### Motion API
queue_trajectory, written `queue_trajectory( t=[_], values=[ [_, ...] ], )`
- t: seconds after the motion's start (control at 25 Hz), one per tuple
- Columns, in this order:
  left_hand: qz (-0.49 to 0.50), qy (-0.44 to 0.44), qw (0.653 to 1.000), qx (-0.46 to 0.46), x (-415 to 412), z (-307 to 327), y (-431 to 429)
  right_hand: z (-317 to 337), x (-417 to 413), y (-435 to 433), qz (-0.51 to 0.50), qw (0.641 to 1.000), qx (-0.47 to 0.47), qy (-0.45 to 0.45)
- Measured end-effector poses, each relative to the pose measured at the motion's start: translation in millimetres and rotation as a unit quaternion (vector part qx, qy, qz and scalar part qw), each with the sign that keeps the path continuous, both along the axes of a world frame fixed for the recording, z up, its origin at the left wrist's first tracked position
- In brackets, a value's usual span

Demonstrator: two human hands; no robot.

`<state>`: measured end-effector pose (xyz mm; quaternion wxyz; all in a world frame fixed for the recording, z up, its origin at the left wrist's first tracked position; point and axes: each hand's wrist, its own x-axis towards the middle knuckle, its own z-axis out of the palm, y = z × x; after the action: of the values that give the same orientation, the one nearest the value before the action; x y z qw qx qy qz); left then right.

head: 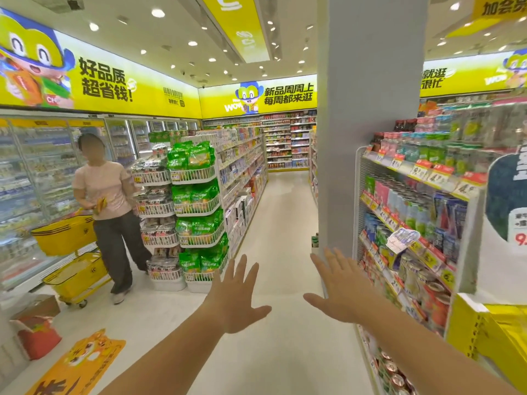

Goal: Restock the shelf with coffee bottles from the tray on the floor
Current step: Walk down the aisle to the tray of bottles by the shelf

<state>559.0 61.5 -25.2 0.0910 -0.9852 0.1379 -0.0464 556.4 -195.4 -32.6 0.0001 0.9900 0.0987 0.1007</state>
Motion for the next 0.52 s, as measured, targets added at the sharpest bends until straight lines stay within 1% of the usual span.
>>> queue_trajectory(
  t=[0.16, 0.24, 0.4, 0.52],
  values=[
    [0.017, 0.000, 1.000, 0.004, 124.8, 7.2, -9.4, -0.9, 130.6, -13.7, 0.009, 1.000, 0.002, 0.008],
    [0.014, 0.001, 1.000, 0.003, 174.0, 10.8, -11.7, -1.8, 181.5, -19.4, 0.013, 1.000, 0.001, 0.019],
    [0.019, 0.008, 1.000, -0.011, 302.9, 2.3, -14.7, -5.0, 309.7, -25.9, 0.006, 0.999, -0.007, 0.036],
    [0.015, 0.004, 1.000, 0.002, 408.0, -11.7, -10.6, -14.7, 410.8, -24.7, -0.004, 0.999, -0.014, 0.035]
  ],
)
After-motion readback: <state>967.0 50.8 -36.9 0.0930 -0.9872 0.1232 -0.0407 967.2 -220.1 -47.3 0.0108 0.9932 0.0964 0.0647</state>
